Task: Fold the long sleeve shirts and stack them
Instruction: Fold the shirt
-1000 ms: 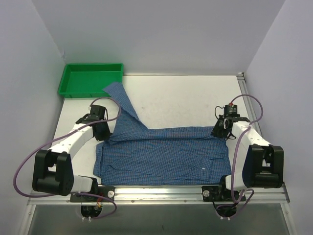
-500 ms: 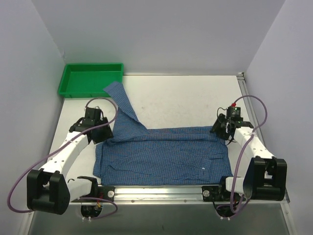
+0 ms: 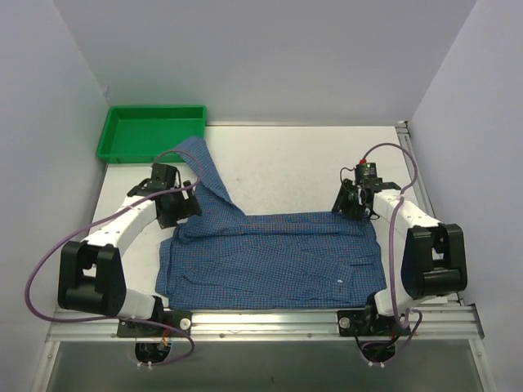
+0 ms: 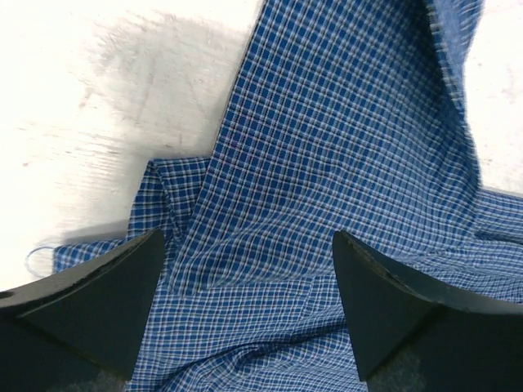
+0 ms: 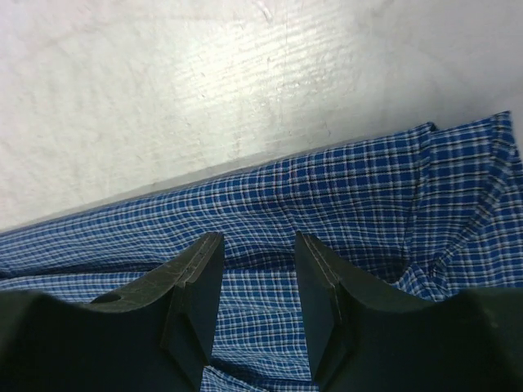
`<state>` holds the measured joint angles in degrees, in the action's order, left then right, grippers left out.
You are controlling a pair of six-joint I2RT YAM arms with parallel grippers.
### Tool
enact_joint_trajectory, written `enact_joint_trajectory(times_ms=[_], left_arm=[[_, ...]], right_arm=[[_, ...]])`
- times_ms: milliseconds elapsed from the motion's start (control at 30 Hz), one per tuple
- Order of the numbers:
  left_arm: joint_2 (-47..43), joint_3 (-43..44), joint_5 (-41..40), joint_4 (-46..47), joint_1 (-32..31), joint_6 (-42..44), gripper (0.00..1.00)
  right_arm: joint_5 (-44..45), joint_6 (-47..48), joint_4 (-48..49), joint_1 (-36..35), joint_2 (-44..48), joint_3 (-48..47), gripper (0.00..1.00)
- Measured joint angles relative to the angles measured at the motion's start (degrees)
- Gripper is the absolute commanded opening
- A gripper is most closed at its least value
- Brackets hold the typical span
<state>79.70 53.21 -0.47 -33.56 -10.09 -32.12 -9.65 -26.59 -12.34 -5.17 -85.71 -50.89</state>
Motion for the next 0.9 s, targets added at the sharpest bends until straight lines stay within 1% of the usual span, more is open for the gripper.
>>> enact_joint_trajectory(times_ms=[133, 300, 433, 467, 567, 600, 633, 667, 733, 767, 867, 900], left_arm=[[3.9, -0.1, 1.2, 0.3, -0.3, -1.2, 0.80], [3.1, -4.9, 1.9, 1.6, -0.7, -2.3, 0.79], [-0.9, -9.3, 2.1, 0.1, -0.7, -2.6, 0.84], [-2.0, -9.3, 2.1, -0.3, -0.7, -2.6, 0.88], [-4.9, -7.2, 1.7, -0.6, -0.7, -2.9, 0.94], [-5.2, -5.6, 1.3, -0.6, -0.7, -3.1, 0.97], [-5.1, -3.6, 0.8, -0.6, -0.7, -3.4, 0.97], [-4.6, -1.4, 0.2, -0.1, -0.7, -3.7, 0.97], [-2.4, 3.9, -1.3, 0.9, -0.7, -4.5, 0.97], [-0.9, 6.3, -2.1, 1.7, -0.6, -5.1, 0.98], [4.8, 12.3, -3.7, 5.1, 0.2, -7.1, 0.97], [7.0, 13.9, -4.1, 6.6, 0.7, -7.8, 0.97]], right_arm=[[0.2, 0.0, 0.1, -0.8, -2.5, 1.0, 0.40], [0.2, 0.1, -0.5, -0.9, -2.4, 4.2, 0.40], [0.2, 0.6, -3.0, -1.3, 0.6, 7.0, 0.40], [0.2, 0.8, -3.8, -1.4, 2.0, 7.5, 0.40], [0.2, 1.2, -5.9, -2.3, 7.5, 7.7, 0.42], [0.2, 1.2, -6.2, -2.7, 9.4, 7.7, 0.44], [0.2, 1.1, -6.3, -3.1, 11.2, 7.7, 0.47], [0.2, 1.1, -6.5, -3.5, 12.8, 7.7, 0.55], [0.3, 1.1, -6.7, -4.3, 15.7, 7.7, 0.63], [0.4, 1.1, -6.8, -4.8, 16.9, 7.7, 0.70], [0.4, 1.1, -6.8, -5.7, 19.1, 7.7, 0.79], [0.3, 1.1, -6.8, -5.9, 19.6, 7.7, 0.80]])
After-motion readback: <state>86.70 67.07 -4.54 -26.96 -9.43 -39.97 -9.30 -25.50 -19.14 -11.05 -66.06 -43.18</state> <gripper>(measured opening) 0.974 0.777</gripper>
